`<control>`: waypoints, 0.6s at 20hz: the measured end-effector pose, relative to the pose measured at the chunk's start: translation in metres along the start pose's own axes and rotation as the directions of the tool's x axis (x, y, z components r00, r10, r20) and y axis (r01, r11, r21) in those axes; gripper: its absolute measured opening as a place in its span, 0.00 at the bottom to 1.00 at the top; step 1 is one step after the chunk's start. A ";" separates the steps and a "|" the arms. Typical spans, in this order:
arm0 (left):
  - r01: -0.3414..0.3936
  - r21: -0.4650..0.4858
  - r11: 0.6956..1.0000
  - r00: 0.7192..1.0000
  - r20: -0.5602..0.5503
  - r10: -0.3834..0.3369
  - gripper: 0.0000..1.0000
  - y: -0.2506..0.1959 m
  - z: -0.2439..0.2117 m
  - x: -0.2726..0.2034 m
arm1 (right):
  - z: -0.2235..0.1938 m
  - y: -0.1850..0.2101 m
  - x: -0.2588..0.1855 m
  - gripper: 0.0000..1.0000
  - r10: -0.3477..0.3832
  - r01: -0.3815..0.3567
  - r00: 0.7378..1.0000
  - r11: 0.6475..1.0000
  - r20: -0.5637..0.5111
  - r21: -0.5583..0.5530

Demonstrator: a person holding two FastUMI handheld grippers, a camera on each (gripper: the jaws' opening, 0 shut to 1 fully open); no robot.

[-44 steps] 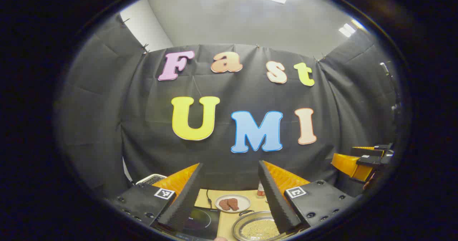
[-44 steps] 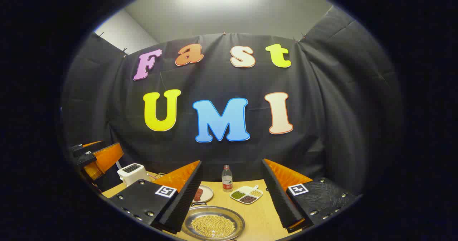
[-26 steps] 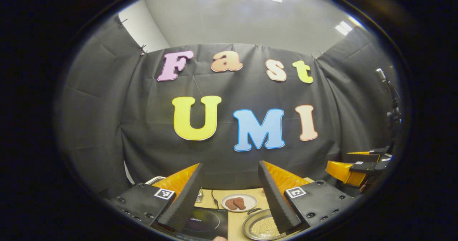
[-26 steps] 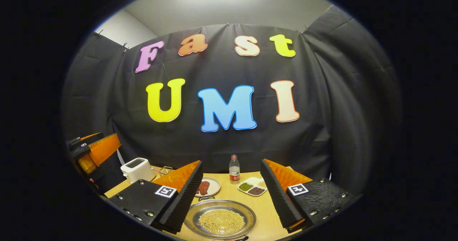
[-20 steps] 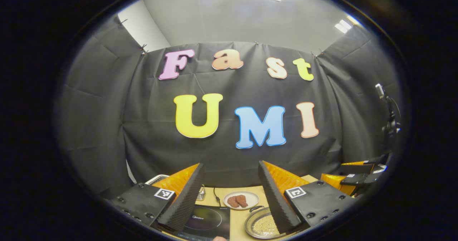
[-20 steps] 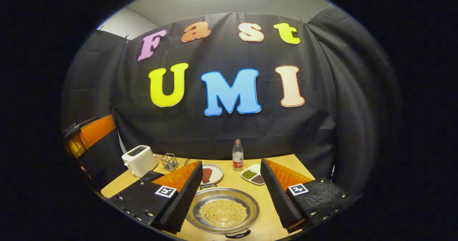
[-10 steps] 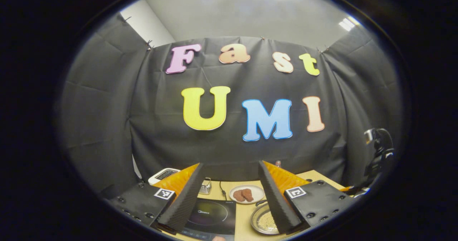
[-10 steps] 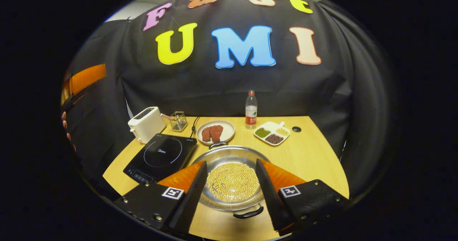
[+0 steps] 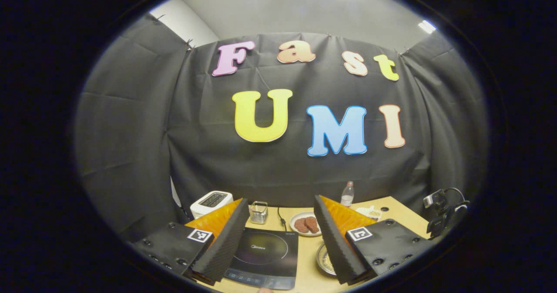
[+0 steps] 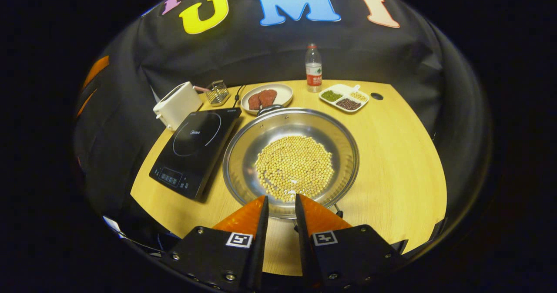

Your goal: First push the handle of the pot to place it horizontally, then grasp the pot with both hands and set it on the induction cooktop.

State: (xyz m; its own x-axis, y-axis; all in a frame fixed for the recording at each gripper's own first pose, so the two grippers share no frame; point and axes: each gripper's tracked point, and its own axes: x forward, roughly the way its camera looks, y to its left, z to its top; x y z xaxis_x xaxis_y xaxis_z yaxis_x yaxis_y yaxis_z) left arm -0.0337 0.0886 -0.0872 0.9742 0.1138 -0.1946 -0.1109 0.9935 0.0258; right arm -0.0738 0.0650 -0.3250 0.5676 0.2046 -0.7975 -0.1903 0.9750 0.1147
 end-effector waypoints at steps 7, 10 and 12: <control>-0.016 -0.018 1.000 0.999 -0.044 0.015 0.95 0.008 -0.015 0.007 | -0.031 0.005 0.010 0.19 -0.009 -0.004 0.991 0.995 -0.135 -0.101; -0.021 -0.023 1.000 0.998 -0.054 0.020 0.95 0.009 -0.019 0.009 | -0.049 0.014 0.026 0.07 0.042 -0.047 0.978 0.999 -0.202 -0.023; -0.021 -0.020 1.000 0.998 -0.055 0.020 0.99 0.008 -0.017 0.011 | -0.054 0.009 0.031 0.08 0.049 -0.049 0.973 0.999 -0.224 0.004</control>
State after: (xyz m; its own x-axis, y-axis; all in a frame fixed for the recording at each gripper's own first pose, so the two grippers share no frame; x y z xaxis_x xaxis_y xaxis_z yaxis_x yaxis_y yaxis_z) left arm -0.0271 0.0983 -0.1063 0.9596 0.1332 -0.2477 -0.1350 0.9908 0.0100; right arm -0.1012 0.0756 -0.3806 0.3641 0.2276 -0.9031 -0.2146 0.9641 0.1565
